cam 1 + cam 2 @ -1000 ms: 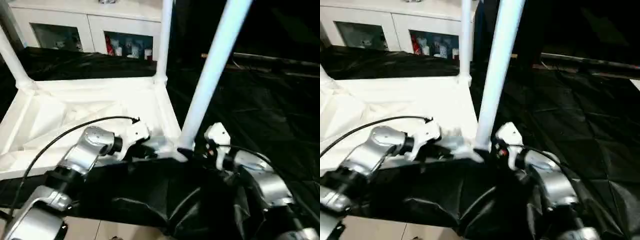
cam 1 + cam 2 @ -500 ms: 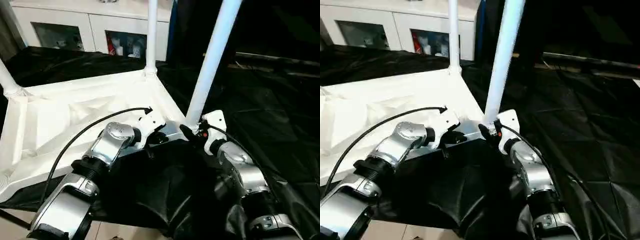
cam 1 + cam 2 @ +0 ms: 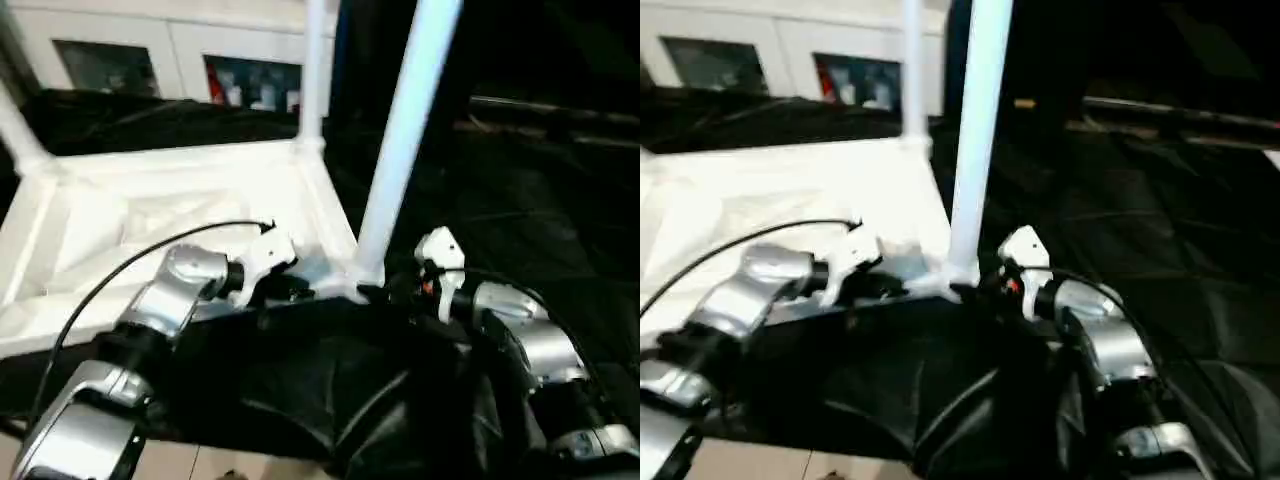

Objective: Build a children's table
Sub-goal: Rotate leg to tighten

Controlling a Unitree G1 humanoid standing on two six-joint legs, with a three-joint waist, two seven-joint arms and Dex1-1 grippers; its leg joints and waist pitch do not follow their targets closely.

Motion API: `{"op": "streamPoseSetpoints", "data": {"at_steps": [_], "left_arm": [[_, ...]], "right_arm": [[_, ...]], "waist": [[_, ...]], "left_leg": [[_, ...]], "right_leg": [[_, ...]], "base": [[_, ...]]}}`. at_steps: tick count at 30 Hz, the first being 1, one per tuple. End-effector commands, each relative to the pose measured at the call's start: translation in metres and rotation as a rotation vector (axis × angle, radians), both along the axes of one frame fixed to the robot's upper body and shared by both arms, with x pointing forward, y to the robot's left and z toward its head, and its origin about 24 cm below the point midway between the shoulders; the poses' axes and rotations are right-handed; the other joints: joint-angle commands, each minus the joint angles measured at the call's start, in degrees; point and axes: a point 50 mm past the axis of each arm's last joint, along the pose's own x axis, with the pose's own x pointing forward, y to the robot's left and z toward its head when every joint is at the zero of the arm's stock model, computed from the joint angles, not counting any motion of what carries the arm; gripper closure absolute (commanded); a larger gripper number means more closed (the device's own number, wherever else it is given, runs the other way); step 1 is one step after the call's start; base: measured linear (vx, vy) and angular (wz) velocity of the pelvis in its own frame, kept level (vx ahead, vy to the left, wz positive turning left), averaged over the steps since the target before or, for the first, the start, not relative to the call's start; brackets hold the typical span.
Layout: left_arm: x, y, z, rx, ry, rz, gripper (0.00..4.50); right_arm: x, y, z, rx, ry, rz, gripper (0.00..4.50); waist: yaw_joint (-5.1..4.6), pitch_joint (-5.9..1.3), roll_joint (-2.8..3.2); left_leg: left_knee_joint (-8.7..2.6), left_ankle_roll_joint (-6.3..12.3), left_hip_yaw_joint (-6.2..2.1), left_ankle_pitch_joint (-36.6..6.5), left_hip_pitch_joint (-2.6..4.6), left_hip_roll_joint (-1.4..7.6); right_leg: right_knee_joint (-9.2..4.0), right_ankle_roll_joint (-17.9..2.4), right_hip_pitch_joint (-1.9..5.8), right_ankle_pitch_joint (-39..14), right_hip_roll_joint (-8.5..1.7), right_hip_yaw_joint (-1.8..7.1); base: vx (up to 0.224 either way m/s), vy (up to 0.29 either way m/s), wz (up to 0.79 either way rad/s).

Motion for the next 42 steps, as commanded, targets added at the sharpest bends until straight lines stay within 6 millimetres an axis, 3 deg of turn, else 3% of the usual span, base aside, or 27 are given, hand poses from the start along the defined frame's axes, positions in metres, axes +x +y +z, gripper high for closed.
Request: {"op": "streamPoseSetpoints", "data": {"at_steps": [1, 2, 3, 5, 7, 18, 23, 27, 30, 31, 32, 33, 35, 36, 39, 40, 42], "left_arm": [[-0.006, -0.006, 0.009, -0.075, 0.001, -0.080, 4.50], [-0.008, -0.003, 0.009, -0.073, 0.010, -0.093, 4.50], [-0.009, -0.001, 0.009, -0.070, 0.015, -0.097, 4.50], [-0.010, 0.000, 0.009, -0.068, 0.018, -0.099, 4.50], [-0.010, 0.001, 0.009, -0.067, 0.020, -0.100, 4.50], [-0.009, -0.002, 0.008, -0.078, 0.023, -0.087, 4.50], [0.008, -0.007, 0.005, -0.052, -0.043, 0.079, 4.50], [0.026, -0.027, 0.005, -0.073, -0.108, 0.240, 4.50], [0.033, -0.039, 0.007, -0.083, -0.136, 0.286, 4.50], [0.035, -0.044, 0.008, -0.087, -0.144, 0.304, 4.50], [0.039, -0.055, 0.010, -0.103, -0.154, 0.334, 4.50], [0.040, -0.060, 0.011, -0.107, -0.158, 0.340, 4.50], [0.041, -0.068, 0.011, -0.106, -0.165, 0.327, 4.50], [0.040, -0.070, 0.011, -0.101, -0.172, 0.312, 4.50], [0.038, -0.068, 0.010, -0.092, -0.166, 0.280, 4.50], [0.038, -0.067, 0.009, -0.089, -0.166, 0.269, 4.50], [0.034, -0.060, 0.007, -0.088, -0.148, 0.216, 4.50]], "right_arm": [[-0.001, -0.003, 0.004, -0.015, -0.004, 0.043, 0.76], [-0.002, -0.003, 0.004, -0.017, -0.002, 0.061, 0.76], [-0.002, -0.003, 0.004, -0.024, -0.002, 0.077, 0.76], [-0.002, -0.003, 0.004, -0.030, 0.002, 0.092, 0.76], [-0.003, -0.002, 0.004, -0.035, 0.005, 0.105, 0.76], [-0.005, 0.004, 0.002, 0.029, 0.023, 0.116, 1.70], [-0.002, 0.000, -0.015, -0.008, 0.046, -0.049, 1.79], [0.006, 0.003, -0.031, -0.022, 0.076, -0.281, 1.82], [0.011, 0.009, -0.034, -0.016, 0.084, -0.377, 1.83], [0.013, 0.013, -0.035, -0.018, 0.081, -0.404, 1.83], [0.016, 0.024, -0.035, -0.016, 0.085, -0.454, 1.83], [0.017, 0.032, -0.034, -0.003, 0.085, -0.444, 1.83], [0.018, 0.047, -0.030, 0.025, 0.065, -0.383, 1.83], [0.018, 0.052, -0.026, 0.036, 0.040, -0.355, 1.27], [0.019, 0.050, -0.022, 0.053, 0.024, -0.334, 1.13], [0.020, 0.049, -0.021, 0.053, 0.017, -0.330, 0.79], [0.020, 0.041, -0.015, 0.049, -0.013, -0.286, 0.69]], "waist": [[-0.06, -3.58, -0.12], [-0.03, -3.56, -0.06], [-0.13, -3.53, -0.43], [-0.02, -3.51, -0.19], [0.00, -3.52, -0.40], [0.07, -3.76, -0.27], [0.04, -3.55, -0.37], [0.11, -3.47, -0.41], [0.02, -3.45, -0.48], [0.05, -3.48, 0.00], [-0.12, -3.54, -0.08], [0.10, -3.60, 0.31], [0.03, -3.63, 0.11], [0.19, -3.58, 0.20], [0.24, -3.61, 0.09], [0.17, -3.62, 0.16], [0.20, -3.62, 0.05]], "left_leg": [[-3.69, 5.92, -0.51, -1.80, 0.36, 3.13], [-3.73, 5.71, -0.54, -2.00, 0.36, 3.17], [-3.76, 5.51, -0.47, -2.39, 0.34, 3.17], [-3.71, 5.33, -0.42, -2.32, 0.41, 3.10], [-3.69, 5.19, -0.41, -2.24, 0.36, 3.04], [-3.48, 5.83, -0.44, -0.13, 0.32, 2.95], [-3.55, 5.14, -0.32, -1.40, 0.43, 2.89], [-3.81, 2.29, -0.49, -4.49, 0.54, 2.69], [-3.93, 1.95, -0.52, -5.05, 0.53, 2.62], [-3.95, 1.78, -0.63, -4.87, 0.47, 2.59], [-3.88, 1.82, -0.50, -4.86, 0.43, 2.50], [-3.91, 1.62, -0.60, -4.81, 0.69, 2.58], [-3.89, 1.80, -0.58, -4.99, 0.46, 2.41], [-3.87, 2.18, -0.59, -5.12, 0.39, 2.43], [-3.88, 3.04, -0.63, -4.86, 0.20, 2.49], [-3.92, 3.17, -0.67, -5.02, 0.27, 2.58], [-3.91, 3.45, -0.69, -5.30, 0.26, 2.59]], "right_leg": [[-3.16, -17.46, 3.45, 4.69, -4.83, 2.81], [-3.16, -17.45, 3.44, 4.32, -4.86, 2.78], [-3.23, -17.26, 3.47, 3.71, -4.82, 2.81], [-3.21, -17.16, 3.35, 3.42, -4.80, 2.83], [-3.25, -16.99, 3.42, 3.29, -4.79, 2.83], [-2.84, -17.22, 3.53, 5.95, -4.71, 2.77], [-3.29, -17.02, 3.26, 3.34, -4.70, 2.78], [-4.01, -15.05, 3.49, -3.18, -4.91, 2.87], [-4.24, -14.16, 3.35, -4.27, -4.83, 2.89], [-4.16, -14.06, 3.41, -4.20, -4.88, 2.87], [-4.25, -13.97, 3.28, -3.50, -4.79, 2.93], [-4.17, -14.16, 3.27, -2.92, -4.85, 2.94], [-4.31, -14.17, 3.49, -2.42, -4.77, 2.89], [-4.31, -14.23, 3.56, -1.93, -4.81, 2.91], [-4.20, -14.27, 3.67, -1.31, -4.89, 2.87], [-4.23, -14.34, 3.62, -1.71, -4.90, 2.81], [-4.27, -14.50, 3.65, -2.24, -4.94, 2.77]], "base": [[0.000, 0.000, 0.00], [0.000, 0.000, 0.00], [0.000, 0.000, 0.00], [0.000, 0.000, 0.00], [0.000, 0.000, 0.00], [0.000, 0.000, 0.00], [0.000, 0.000, 0.00], [0.000, 0.000, 0.00], [0.000, 0.000, 0.00], [0.000, 0.000, 0.00], [0.000, 0.000, 0.00], [0.000, 0.000, 0.00], [0.000, 0.000, 0.00], [0.000, 0.000, 0.00], [0.000, 0.000, 0.00], [0.000, 0.000, 0.00], [0.000, 0.000, 0.00]]}}
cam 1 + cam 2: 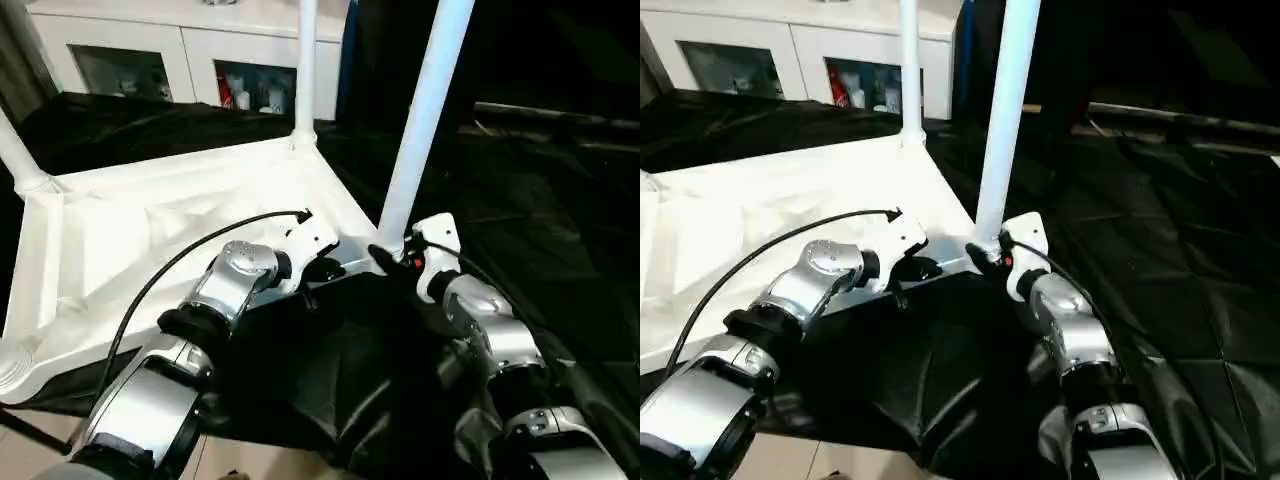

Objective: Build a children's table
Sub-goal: Rotate leg to tighten

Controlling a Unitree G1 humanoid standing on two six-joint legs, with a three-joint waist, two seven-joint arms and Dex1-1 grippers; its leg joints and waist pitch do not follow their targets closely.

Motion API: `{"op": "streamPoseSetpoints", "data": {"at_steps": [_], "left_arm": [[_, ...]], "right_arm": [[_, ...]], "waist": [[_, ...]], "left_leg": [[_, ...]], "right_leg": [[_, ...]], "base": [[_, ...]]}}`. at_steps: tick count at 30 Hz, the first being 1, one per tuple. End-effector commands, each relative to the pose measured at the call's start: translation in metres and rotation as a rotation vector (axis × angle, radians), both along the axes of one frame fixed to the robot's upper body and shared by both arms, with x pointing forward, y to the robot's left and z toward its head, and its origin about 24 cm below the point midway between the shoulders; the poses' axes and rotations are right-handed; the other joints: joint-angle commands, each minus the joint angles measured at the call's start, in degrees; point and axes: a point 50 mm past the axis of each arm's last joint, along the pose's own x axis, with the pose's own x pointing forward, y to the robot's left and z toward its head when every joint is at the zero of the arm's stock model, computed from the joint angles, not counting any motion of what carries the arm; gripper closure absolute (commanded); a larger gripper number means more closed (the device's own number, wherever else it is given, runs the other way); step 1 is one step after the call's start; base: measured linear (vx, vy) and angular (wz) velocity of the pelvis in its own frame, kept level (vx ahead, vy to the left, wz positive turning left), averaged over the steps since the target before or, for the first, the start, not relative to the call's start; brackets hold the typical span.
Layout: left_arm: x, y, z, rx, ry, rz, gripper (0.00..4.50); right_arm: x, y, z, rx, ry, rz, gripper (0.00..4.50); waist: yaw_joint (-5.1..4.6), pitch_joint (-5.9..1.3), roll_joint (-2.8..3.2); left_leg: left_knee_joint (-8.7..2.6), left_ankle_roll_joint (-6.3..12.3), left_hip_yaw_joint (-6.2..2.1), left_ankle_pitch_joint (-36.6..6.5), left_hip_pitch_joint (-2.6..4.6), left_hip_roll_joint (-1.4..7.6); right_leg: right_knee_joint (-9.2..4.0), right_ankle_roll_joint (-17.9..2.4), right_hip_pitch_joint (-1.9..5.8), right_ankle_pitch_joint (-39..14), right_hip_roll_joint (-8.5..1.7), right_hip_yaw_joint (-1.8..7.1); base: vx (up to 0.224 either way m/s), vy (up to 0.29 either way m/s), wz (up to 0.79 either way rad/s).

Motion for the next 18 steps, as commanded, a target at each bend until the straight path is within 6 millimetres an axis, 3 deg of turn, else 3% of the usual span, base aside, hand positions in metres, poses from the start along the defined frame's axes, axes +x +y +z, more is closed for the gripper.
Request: {"op": "streamPoseSetpoints", "data": {"at_steps": [1, 5, 7, 8, 11, 18], "left_arm": [[0.000, -0.001, 0.013, -0.068, -0.059, -0.058, 4.50], [-0.014, 0.020, 0.008, -0.043, 0.002, -0.190, 4.50], [-0.019, 0.027, 0.008, -0.032, 0.013, -0.238, 4.50], [-0.023, 0.031, 0.009, -0.034, 0.026, -0.274, 4.50], [-0.031, 0.038, 0.011, -0.050, 0.046, -0.351, 4.50], [-0.036, 0.050, 0.015, -0.050, 0.069, -0.383, 4.50]], "right_arm": [[-0.011, 0.020, 0.001, 0.007, -0.011, 0.253, 0.69], [-0.021, 0.000, 0.009, -0.031, -0.013, 0.431, 0.69], [-0.023, -0.007, 0.011, -0.044, -0.012, 0.471, 0.69], [-0.024, -0.010, 0.013, -0.046, -0.011, 0.491, 0.69], [-0.026, -0.016, 0.016, -0.054, -0.008, 0.529, 0.69], [-0.032, -0.022, 0.016, -0.067, 0.017, 0.619, 0.69]], "waist": [[0.04, -3.62, -0.66], [0.12, -3.59, -0.59], [-0.12, -3.50, -0.36], [-0.15, -3.49, -0.65], [-0.24, -3.47, -0.42], [0.43, -3.36, -0.59]], "left_leg": [[-3.87, 4.18, -0.72, -5.35, -0.04, 2.76], [-3.72, 6.30, -0.71, -4.22, -0.36, 2.94], [-3.81, 5.74, -0.69, -5.44, -0.25, 3.10], [-3.85, 5.52, -0.68, -5.57, -0.18, 3.14], [-3.88, 5.25, -0.56, -5.59, -0.02, 3.25], [-3.96, 4.43, -0.41, -5.91, 0.09, 3.34]], "right_leg": [[-4.25, -14.43, 3.46, -1.98, -4.68, 2.71], [-3.87, -14.92, 3.59, 0.94, -4.85, 2.69], [-4.09, -15.08, 3.35, -1.58, -4.84, 2.62], [-4.16, -15.14, 3.32, -2.04, -4.81, 2.62], [-3.95, -15.87, 3.06, -1.32, -4.64, 2.65], [-3.86, -15.64, 2.91, -2.28, -4.69, 2.63]], "base": [[0.000, 0.000, 0.00], [0.000, 0.000, 0.00], [0.000, 0.000, 0.00], [0.000, 0.000, 0.00], [0.000, 0.000, 0.00], [0.000, 0.000, 0.00]]}}
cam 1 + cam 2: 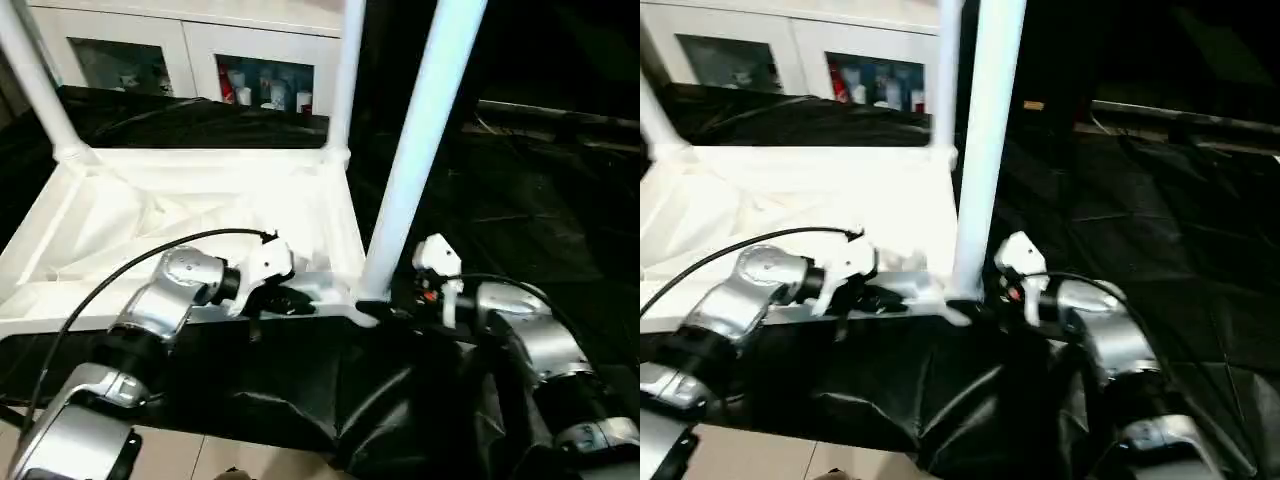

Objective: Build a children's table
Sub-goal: Rotate leg to tighten

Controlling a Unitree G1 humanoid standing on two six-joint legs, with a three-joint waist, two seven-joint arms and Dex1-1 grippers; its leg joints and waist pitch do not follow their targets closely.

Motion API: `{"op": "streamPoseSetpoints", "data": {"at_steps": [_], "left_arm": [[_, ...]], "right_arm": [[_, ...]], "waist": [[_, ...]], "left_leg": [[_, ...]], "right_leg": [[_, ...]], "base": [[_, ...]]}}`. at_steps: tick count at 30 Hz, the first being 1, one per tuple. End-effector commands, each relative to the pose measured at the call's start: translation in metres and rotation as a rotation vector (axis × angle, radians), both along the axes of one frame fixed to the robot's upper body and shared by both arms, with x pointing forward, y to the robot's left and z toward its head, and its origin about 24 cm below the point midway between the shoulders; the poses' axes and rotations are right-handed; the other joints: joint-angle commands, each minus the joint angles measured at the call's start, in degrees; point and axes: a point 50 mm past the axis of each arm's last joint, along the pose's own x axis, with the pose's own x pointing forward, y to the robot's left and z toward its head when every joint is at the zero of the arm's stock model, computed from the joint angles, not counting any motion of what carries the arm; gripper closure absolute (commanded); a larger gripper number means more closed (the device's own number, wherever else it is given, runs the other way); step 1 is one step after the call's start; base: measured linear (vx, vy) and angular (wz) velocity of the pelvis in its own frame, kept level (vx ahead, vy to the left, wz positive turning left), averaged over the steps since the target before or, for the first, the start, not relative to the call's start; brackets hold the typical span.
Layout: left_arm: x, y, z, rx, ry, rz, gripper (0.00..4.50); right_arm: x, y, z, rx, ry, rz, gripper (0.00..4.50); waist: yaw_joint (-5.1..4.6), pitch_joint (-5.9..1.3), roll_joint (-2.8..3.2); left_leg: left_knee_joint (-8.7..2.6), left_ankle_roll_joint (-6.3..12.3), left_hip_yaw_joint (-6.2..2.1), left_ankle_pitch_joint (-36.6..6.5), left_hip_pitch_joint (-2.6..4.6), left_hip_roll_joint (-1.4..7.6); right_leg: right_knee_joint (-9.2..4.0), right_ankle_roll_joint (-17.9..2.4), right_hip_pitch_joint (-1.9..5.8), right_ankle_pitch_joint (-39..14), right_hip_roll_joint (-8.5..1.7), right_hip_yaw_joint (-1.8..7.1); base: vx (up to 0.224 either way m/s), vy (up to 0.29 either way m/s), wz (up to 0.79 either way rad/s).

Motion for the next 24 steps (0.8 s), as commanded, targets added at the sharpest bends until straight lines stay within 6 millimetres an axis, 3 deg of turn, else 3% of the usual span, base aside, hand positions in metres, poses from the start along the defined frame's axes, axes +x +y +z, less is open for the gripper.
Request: {"op": "streamPoseSetpoints", "data": {"at_steps": [1, 2, 3, 13, 15, 16, 17, 18, 19, 20, 21, 22, 24], "left_arm": [[-0.002, -0.008, 0.008, -0.062, -0.014, -0.049, 4.50], [-0.001, -0.008, 0.008, -0.062, -0.019, -0.047, 4.50], [-0.001, -0.008, 0.008, -0.062, -0.019, -0.046, 4.50], [0.005, -0.010, 0.010, -0.071, -0.044, 0.025, 4.50], [0.019, -0.015, 0.009, -0.064, -0.095, 0.157, 4.50], [0.026, -0.021, 0.009, -0.065, -0.125, 0.231, 4.50], [0.027, -0.021, 0.009, -0.066, -0.128, 0.241, 4.50], [0.031, -0.025, 0.009, -0.067, -0.142, 0.276, 4.50], [0.035, -0.031, 0.009, -0.071, -0.162, 0.317, 4.50], [0.037, -0.035, 0.008, -0.072, -0.172, 0.336, 4.50], [0.041, -0.047, 0.009, -0.083, -0.187, 0.388, 4.50], [0.044, -0.058, 0.009, -0.095, -0.192, 0.426, 4.50], [0.045, -0.068, 0.010, -0.102, -0.198, 0.439, 4.50]], "right_arm": [[0.000, -0.004, 0.002, 0.001, -0.005, 0.004, 0.69], [-0.001, -0.004, 0.002, 0.000, -0.002, 0.008, 0.69], [-0.001, -0.004, 0.002, -0.001, -0.001, 0.010, 1.03], [0.000, 0.000, -0.002, 0.032, 0.016, -0.033, 1.70], [0.007, 0.001, -0.011, 0.026, 0.017, -0.189, 1.74], [0.011, 0.002, -0.018, 0.026, 0.027, -0.308, 1.74], [0.012, 0.002, -0.019, 0.026, 0.029, -0.325, 1.76], [0.014, 0.003, -0.023, 0.025, 0.038, -0.384, 1.77], [0.017, 0.006, -0.029, 0.021, 0.053, -0.476, 1.78], [0.019, 0.008, -0.032, 0.018, 0.062, -0.524, 1.78], [0.022, 0.017, -0.037, 0.015, 0.073, -0.608, 1.78], [0.024, 0.027, -0.039, 0.008, 0.080, -0.663, 1.78], [0.026, 0.037, -0.040, 0.003, 0.084, -0.676, 1.78]], "waist": [[-0.04, -3.51, -0.24], [-0.04, -3.58, -0.28], [-0.03, -3.61, -0.31], [0.00, -3.67, -0.31], [-0.11, -3.66, -0.35], [-0.38, -3.49, -0.09], [-0.32, -3.59, -0.26], [-0.38, -3.84, -0.45], [-0.40, -3.75, -0.12], [-0.62, -3.74, -0.29], [-0.64, -3.78, 0.28], [-0.63, -3.80, 0.11], [-0.62, -3.80, 0.00]], "left_leg": [[-3.98, 4.12, -0.53, -6.21, 0.41, 3.02], [-3.93, 3.98, -0.54, -5.99, 0.42, 2.98], [-3.91, 4.01, -0.54, -5.41, 0.39, 2.96], [-3.83, 4.19, -0.54, -4.79, 0.30, 2.88], [-3.85, 3.79, -0.57, -4.96, 0.34, 2.78], [-3.93, 3.20, -0.45, -5.41, 0.48, 2.72], [-3.98, 2.42, -0.55, -5.87, 0.70, 2.71], [-4.01, 1.76, -0.77, -4.82, 0.26, 2.65], [-3.94, 2.02, -0.68, -4.82, 0.37, 2.56], [-3.91, 2.11, -0.56, -4.64, 0.28, 2.60], [-3.89, 1.96, -0.59, -4.64, 0.32, 2.48], [-3.98, 1.01, -0.67, -5.24, 0.54, 2.42], [-3.98, 0.97, -0.65, -5.41, 0.45, 2.36]], "right_leg": [[-3.90, -15.49, 3.14, -2.78, -4.87, 2.76], [-3.90, -15.31, 3.19, -2.88, -4.88, 2.80], [-3.82, -15.27, 3.21, -2.37, -4.87, 2.81], [-3.74, -15.36, 3.26, -1.36, -4.83, 2.78], [-3.88, -15.22, 3.23, -2.10, -4.81, 2.76], [-4.12, -15.00, 2.71, -3.47, -4.64, 2.79], [-4.27, -14.80, 2.93, -4.44, -4.72, 2.72], [-3.91, -14.41, 3.54, -4.05, -4.91, 2.71], [-4.05, -14.26, 3.29, -3.47, -4.82, 2.78], [-4.09, -14.35, 3.29, -2.99, -4.82, 2.88], [-4.05, -14.43, 3.07, -2.76, -4.89, 2.92], [-4.26, -14.15, 3.24, -3.82, -4.77, 2.81], [-4.27, -13.91, 3.40, -3.73, -4.75, 2.86]], "base": [[0.000, 0.000, 0.00], [0.000, 0.000, 0.00], [0.000, 0.000, 0.00], [0.000, 0.000, 0.00], [0.000, 0.000, 0.00], [0.000, 0.000, 0.00], [0.000, 0.000, 0.00], [0.000, 0.000, 0.00], [0.000, 0.000, 0.00], [0.000, 0.000, 0.00], [0.000, 0.000, 0.00], [0.000, 0.000, 0.00], [0.000, 0.000, 0.00]]}}
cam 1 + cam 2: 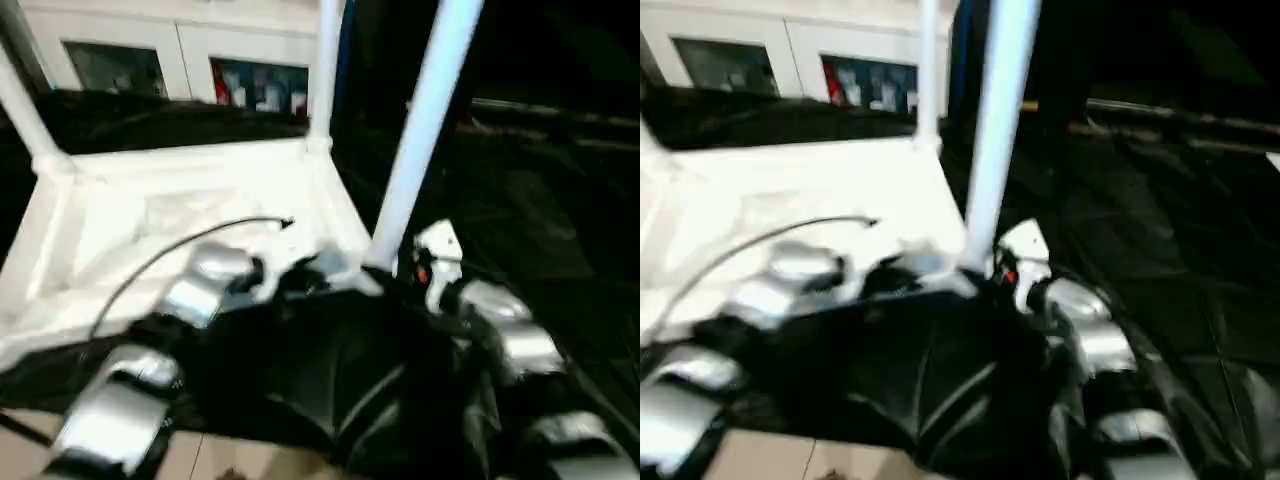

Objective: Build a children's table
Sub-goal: Rotate leg to tighten

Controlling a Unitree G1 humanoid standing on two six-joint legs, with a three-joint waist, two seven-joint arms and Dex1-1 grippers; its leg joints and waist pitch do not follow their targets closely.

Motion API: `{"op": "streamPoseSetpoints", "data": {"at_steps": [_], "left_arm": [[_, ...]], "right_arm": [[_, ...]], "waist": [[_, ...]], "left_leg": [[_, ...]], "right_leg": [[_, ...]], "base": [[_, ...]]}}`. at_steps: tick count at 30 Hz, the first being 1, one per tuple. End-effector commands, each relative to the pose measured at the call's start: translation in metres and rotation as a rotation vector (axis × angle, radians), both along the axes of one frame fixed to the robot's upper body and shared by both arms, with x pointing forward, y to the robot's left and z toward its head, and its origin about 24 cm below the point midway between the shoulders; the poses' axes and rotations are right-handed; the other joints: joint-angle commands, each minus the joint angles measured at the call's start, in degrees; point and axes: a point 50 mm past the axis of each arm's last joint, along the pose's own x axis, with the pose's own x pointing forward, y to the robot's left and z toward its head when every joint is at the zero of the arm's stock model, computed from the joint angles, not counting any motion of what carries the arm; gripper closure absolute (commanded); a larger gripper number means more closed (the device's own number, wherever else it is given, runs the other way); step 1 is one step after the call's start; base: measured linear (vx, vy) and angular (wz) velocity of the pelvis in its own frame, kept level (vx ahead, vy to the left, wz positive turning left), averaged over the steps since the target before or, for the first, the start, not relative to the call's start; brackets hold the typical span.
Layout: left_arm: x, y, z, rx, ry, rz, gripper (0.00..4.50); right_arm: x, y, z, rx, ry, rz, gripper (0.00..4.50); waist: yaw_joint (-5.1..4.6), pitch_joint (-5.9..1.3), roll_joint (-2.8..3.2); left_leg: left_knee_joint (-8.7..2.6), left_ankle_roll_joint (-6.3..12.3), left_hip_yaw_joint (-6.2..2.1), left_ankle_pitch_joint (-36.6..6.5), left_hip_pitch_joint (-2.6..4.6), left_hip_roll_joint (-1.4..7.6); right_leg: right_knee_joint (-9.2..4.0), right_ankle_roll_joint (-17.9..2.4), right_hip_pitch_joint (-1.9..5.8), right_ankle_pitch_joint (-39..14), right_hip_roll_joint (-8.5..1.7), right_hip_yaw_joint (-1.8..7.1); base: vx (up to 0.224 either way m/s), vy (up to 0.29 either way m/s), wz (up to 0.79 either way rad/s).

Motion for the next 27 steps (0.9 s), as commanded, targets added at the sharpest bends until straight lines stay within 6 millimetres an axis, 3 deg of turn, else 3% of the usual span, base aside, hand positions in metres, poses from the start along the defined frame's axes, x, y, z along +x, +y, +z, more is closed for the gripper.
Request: {"op": "streamPoseSetpoints", "data": {"at_steps": [1, 2, 3, 4, 5, 12, 13, 14, 15, 18, 20, 27], "left_arm": [[0.010, -0.013, 0.017, -0.096, -0.088, 0.104, 4.50], [0.010, -0.014, 0.017, -0.096, -0.088, 0.098, 4.50], [0.010, -0.016, 0.017, -0.097, -0.089, 0.089, 4.50], [0.010, -0.016, 0.017, -0.097, -0.089, 0.089, 4.50], [0.009, -0.018, 0.018, -0.098, -0.090, 0.076, 4.50], [0.002, -0.008, 0.015, -0.099, -0.065, -0.056, 4.50], [-0.001, -0.003, 0.013, -0.092, -0.050, -0.087, 4.50], [-0.004, 0.002, 0.012, -0.085, -0.034, -0.120, 4.50], [-0.010, 0.010, 0.009, -0.073, -0.007, -0.175, 4.50], [-0.021, 0.027, 0.008, -0.066, 0.041, -0.282, 4.50], [-0.026, 0.034, 0.009, -0.069, 0.068, -0.326, 4.50], [-0.036, 0.051, 0.015, -0.069, 0.128, -0.399, 4.50]], "right_arm": [[-0.010, 0.019, -0.024, -0.034, 0.108, 0.025, 1.78], [-0.010, 0.021, -0.023, -0.031, 0.101, 0.035, 1.78], [-0.010, 0.024, -0.021, -0.025, 0.091, 0.050, 1.78], [-0.010, 0.024, -0.021, -0.025, 0.091, 0.050, 1.78], [-0.010, 0.028, -0.019, -0.013, 0.074, 0.075, 1.22], [-0.006, 0.028, 0.001, 0.016, -0.037, 0.210, 0.65], [-0.009, 0.025, 0.003, 0.008, -0.044, 0.277, 0.65], [-0.012, 0.022, 0.005, 0.001, -0.046, 0.348, 0.65], [-0.019, 0.016, 0.006, -0.031, -0.042, 0.472, 0.65], [-0.026, 0.002, 0.010, -0.063, -0.033, 0.592, 0.65], [-0.027, -0.003, 0.013, -0.061, -0.035, 0.620, 0.65], [-0.031, -0.015, 0.020, -0.075, -0.027, 0.700, 0.65]], "waist": [[0.17, -3.81, -0.11], [0.21, -3.79, -0.14], [0.31, -3.78, 0.26], [0.25, -3.77, 0.15], [0.26, -3.76, 0.05], [0.06, -3.76, 0.10], [0.00, -3.76, -0.37], [0.32, -3.79, -0.16], [0.25, -3.70, -0.36], [0.17, -3.59, -0.37], [0.08, -3.49, 0.02], [0.73, -3.43, 0.21]], "left_leg": [[-3.89, 2.00, -0.68, -5.05, 0.23, 2.40], [-3.87, 2.60, -0.67, -4.87, 0.15, 2.37], [-3.85, 2.85, -0.68, -4.91, 0.15, 2.34], [-3.87, 3.06, -0.68, -4.99, 0.10, 2.37], [-3.87, 3.25, -0.67, -5.32, 0.15, 2.39], [-3.84, 4.37, -0.73, -5.37, -0.04, 2.47], [-3.85, 4.56, -0.64, -5.50, 0.06, 2.55], [-3.81, 4.95, -0.77, -5.29, -0.01, 2.67], [-3.79, 5.36, -0.69, -5.15, -0.07, 2.66], [-3.86, 6.14, -0.66, -6.03, 0.02, 2.89], [-3.98, 5.31, -0.59, -7.05, 0.23, 3.09], [-4.13, 3.58, -0.25, -7.42, 0.52, 3.36]], "right_leg": [[-4.25, -13.83, 3.45, -2.69, -4.77, 2.81], [-4.21, -13.82, 3.50, -1.85, -4.71, 2.80], [-4.19, -13.90, 3.48, -1.48, -4.76, 2.82], [-4.24, -13.87, 3.49, -1.30, -4.75, 2.80], [-4.26, -13.96, 3.50, -1.33, -4.72, 2.79], [-4.11, -14.67, 3.64, -0.22, -4.79, 2.73], [-4.19, -14.75, 3.56, -0.62, -4.79, 2.71], [-4.01, -15.02, 3.88, -0.52, -4.96, 2.64], [-4.05, -15.02, 3.79, -0.23, -4.84, 2.66], [-4.08, -15.15, 3.56, -1.08, -4.89, 2.63], [-4.23, -15.27, 3.15, -3.34, -4.84, 2.64], [-3.99, -15.59, 2.90, -3.38, -4.66, 2.65]], "base": [[0.000, 0.000, 0.00], [0.000, 0.000, 0.00], [0.000, 0.000, 0.00], [0.000, 0.000, 0.00], [0.000, 0.000, 0.00], [0.000, 0.000, 0.00], [0.000, 0.000, 0.00], [0.000, 0.000, 0.00], [0.000, 0.000, 0.00], [0.000, 0.000, 0.00], [0.000, 0.000, 0.00], [0.000, 0.000, 0.00]]}}
